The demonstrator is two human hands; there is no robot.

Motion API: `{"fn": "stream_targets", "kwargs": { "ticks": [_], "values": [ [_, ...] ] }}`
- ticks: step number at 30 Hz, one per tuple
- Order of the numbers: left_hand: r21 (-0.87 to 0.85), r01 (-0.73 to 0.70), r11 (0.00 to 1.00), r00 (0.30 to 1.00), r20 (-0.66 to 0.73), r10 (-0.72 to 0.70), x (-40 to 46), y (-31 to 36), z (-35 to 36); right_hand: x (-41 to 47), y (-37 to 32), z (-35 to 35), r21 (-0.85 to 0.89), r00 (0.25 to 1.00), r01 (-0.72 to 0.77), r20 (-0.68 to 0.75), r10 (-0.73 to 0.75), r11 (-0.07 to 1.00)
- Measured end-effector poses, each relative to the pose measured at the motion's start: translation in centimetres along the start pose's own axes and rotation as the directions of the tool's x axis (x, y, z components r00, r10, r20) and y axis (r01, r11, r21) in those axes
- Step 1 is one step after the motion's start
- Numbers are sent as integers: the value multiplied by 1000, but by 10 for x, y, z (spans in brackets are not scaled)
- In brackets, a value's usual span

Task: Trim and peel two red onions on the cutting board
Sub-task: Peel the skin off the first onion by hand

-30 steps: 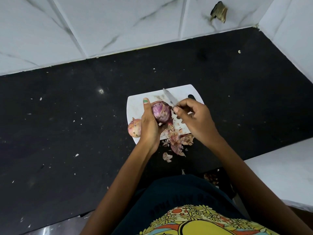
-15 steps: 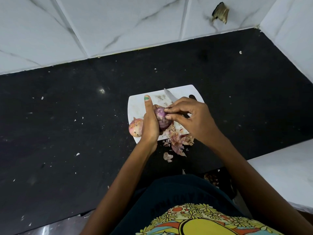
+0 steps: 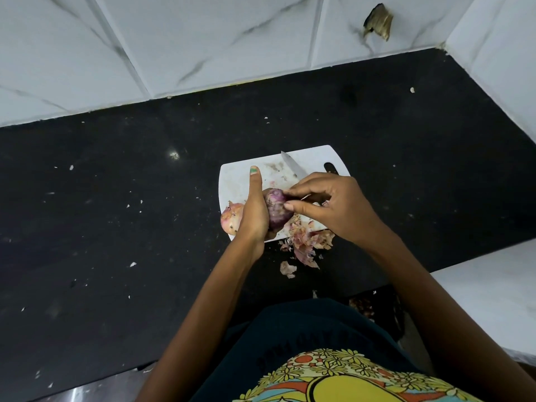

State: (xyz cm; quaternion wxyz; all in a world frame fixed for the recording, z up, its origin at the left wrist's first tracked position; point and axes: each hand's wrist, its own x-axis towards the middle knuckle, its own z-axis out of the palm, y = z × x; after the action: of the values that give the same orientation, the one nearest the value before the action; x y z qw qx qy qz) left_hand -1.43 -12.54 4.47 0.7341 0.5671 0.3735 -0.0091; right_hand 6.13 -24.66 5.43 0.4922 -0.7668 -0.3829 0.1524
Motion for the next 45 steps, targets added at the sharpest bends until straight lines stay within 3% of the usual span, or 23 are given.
{"fn": "stream_targets", "kwargs": {
  "ticks": [11, 15, 19, 24, 29, 32, 36, 40, 45],
  "values": [
    [27, 65, 998, 996, 56, -67, -2, 4, -3, 3, -1, 4, -40, 999, 2, -45, -4, 999],
    [-85, 173, 981, 974, 161, -158, 3, 1, -13, 2, 2, 3, 15, 991, -109, -75, 109, 994],
    [-171, 210, 963, 952, 258, -162, 7, 1, -23, 0, 5, -2, 104, 973, -222, -41, 228, 969],
    [-158, 103, 982, 974, 218, -67, 8, 3, -23, 1, -4, -4, 174, 977, -203, -24, 210, 964],
    [22, -59, 998, 986, 156, 55, 4, 7, -12, 1, -12, 0, 124, 979, -185, -60, 193, 975],
    [113, -137, 984, 985, 122, 123, 1, 9, -7, 3, -12, 0, 129, 971, -225, -52, 233, 966],
    [152, -208, 966, 975, 116, 192, -4, 14, -7, 5, -12, -4, 187, 941, -339, 62, 334, 922],
    [199, -220, 955, 973, 120, 199, -11, 17, -6, 4, -15, -7, 246, 924, -380, 141, 355, 892],
    [241, -163, 957, 984, 108, 141, -14, 20, -7, 1, -12, -8, 183, 964, -266, 53, 261, 946]
  ]
}}
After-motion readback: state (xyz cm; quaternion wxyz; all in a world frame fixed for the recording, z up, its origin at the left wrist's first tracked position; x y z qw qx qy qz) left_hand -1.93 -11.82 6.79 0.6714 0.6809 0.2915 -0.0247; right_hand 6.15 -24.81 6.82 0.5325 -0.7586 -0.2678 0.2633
